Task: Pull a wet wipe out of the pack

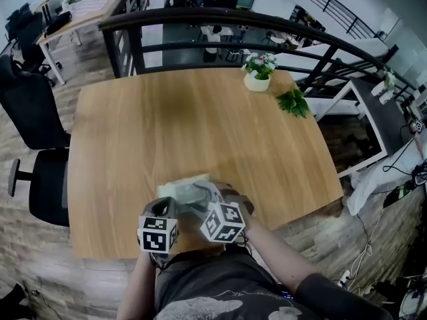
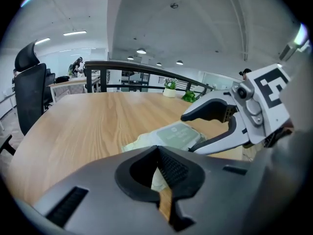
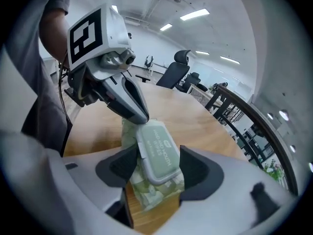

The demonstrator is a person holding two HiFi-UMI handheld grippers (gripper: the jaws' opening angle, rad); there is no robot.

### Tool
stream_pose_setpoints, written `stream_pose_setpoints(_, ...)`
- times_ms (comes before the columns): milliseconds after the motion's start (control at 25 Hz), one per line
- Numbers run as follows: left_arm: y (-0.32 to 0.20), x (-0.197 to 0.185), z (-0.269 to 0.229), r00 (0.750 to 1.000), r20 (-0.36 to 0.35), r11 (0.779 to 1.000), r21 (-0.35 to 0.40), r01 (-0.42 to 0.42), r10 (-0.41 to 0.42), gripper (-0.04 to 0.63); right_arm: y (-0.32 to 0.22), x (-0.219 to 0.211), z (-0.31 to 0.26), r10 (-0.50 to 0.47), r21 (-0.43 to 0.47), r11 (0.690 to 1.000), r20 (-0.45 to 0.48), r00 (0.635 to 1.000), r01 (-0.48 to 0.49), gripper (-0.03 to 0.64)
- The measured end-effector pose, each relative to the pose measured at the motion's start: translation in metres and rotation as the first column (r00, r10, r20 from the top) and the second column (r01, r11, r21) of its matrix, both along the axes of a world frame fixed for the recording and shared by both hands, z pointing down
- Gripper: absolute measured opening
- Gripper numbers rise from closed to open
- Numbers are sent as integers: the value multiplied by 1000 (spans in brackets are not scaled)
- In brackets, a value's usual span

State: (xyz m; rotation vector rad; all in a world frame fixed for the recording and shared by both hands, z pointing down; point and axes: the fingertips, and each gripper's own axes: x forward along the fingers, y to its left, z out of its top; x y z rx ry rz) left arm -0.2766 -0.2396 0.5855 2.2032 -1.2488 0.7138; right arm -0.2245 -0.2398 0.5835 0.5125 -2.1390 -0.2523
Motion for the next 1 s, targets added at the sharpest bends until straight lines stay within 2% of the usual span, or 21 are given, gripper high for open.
stream_pose_setpoints(120,0,0,4,1000,19,1000,-2,-10,10,12,1,-2,4,-19,-52,998,16,1000,20,268)
stream_pose_setpoints(240,-1,0,6,999,38,1000,-11,-20,21,12,3,-1,9,-2,-155,988,43,999,8,222)
stream_pose_setpoints(480,0,1,7,999,37,1000,-18,-22,23,11,5,1,10,12,-271,963,75,997,9,204)
stream_pose_setpoints(680,-1,0,10,998,55,1000,-19,-20,21,11,3,0,11,1,-336,942,70,998,23,195)
stream_pose_setpoints(880,-2,0,10,996,83,1000,-18,-25,26,11,1,0,11,11,-401,916,115,993,36,186)
stream_pose_setpoints(1000,-1,0,11,997,78,1000,-17,-14,15,11,2,0,11,-4,-418,907,116,993,52,186)
